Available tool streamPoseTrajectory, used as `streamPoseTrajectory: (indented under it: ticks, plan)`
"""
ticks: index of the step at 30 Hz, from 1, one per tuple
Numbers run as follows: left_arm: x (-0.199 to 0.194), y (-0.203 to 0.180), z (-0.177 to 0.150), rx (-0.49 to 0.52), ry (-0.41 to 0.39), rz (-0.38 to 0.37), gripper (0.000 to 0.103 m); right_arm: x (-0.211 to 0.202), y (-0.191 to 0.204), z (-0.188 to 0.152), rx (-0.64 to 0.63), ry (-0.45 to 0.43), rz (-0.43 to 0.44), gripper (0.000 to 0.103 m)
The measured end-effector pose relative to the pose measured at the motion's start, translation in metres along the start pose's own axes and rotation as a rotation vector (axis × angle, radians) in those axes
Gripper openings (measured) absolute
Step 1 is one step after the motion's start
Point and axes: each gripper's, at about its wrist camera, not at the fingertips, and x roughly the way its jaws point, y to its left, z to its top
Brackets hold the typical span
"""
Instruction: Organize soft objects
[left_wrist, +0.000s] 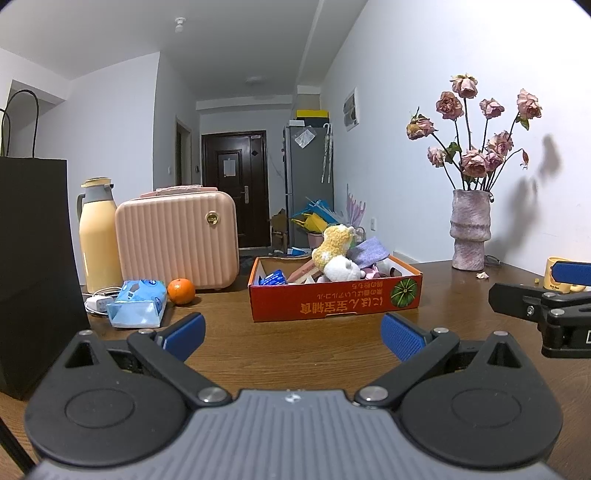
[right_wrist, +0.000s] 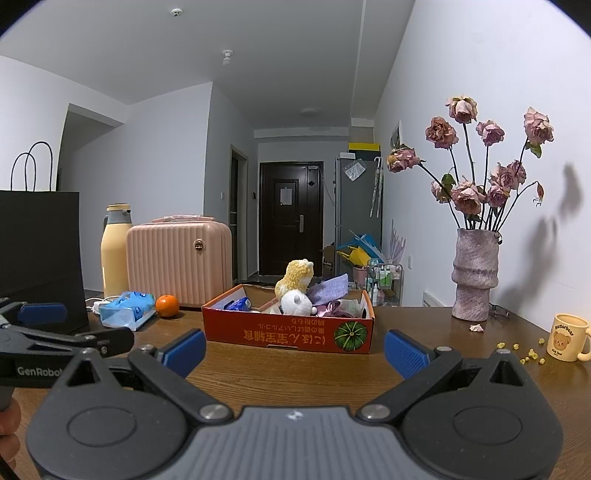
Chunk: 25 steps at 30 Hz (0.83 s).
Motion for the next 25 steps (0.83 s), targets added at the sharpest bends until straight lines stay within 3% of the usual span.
streamPoseTrajectory:
  ticks: [25]
  plan:
    - [0.0013,0.0002,-0.0029,-0.007,-0.009,0.0,0.103,0.0045,-0.0015,-0.0027,-0.001,0.015,0.0,0.103]
